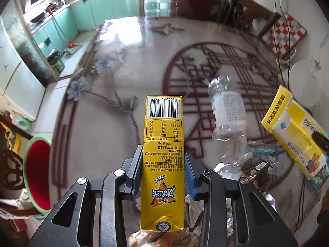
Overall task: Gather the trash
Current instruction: 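Grasp a yellow juice carton with the left tool while the right tool grasps a yellow box, then carry both yellow items over the red bin and open both tools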
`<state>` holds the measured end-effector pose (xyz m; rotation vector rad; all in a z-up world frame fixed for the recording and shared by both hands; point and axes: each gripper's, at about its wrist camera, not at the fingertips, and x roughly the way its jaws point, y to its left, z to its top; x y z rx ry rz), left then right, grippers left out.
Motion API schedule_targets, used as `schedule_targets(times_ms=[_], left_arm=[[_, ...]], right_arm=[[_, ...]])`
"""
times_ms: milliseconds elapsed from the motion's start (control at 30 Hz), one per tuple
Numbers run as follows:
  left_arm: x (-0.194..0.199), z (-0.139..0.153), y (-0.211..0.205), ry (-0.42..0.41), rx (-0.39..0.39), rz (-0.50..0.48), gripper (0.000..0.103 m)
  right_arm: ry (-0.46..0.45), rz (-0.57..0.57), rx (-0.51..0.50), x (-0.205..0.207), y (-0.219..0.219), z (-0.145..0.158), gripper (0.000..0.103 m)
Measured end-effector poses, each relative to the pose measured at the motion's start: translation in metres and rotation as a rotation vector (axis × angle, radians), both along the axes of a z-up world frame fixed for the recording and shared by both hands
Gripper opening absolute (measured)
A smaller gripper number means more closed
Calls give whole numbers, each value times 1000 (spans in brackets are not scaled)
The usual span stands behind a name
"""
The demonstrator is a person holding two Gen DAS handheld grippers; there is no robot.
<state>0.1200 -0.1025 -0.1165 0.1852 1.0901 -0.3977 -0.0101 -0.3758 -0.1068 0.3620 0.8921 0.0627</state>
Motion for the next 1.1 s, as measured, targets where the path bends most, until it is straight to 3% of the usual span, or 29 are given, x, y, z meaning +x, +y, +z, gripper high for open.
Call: schedule_targets(times_ms=[333,667,1100], left_arm=[[-34,58,55,-124,-109,92,34],[-44,55,97,-114,-119,90,35],[-40,44,174,-97,-126,87,35]], right_arm=[[-78,-71,-6,-14,20,38,7],[-142,-83,-53,-23,66,77,7],[-109,-116,-85,-19,137,79,7]])
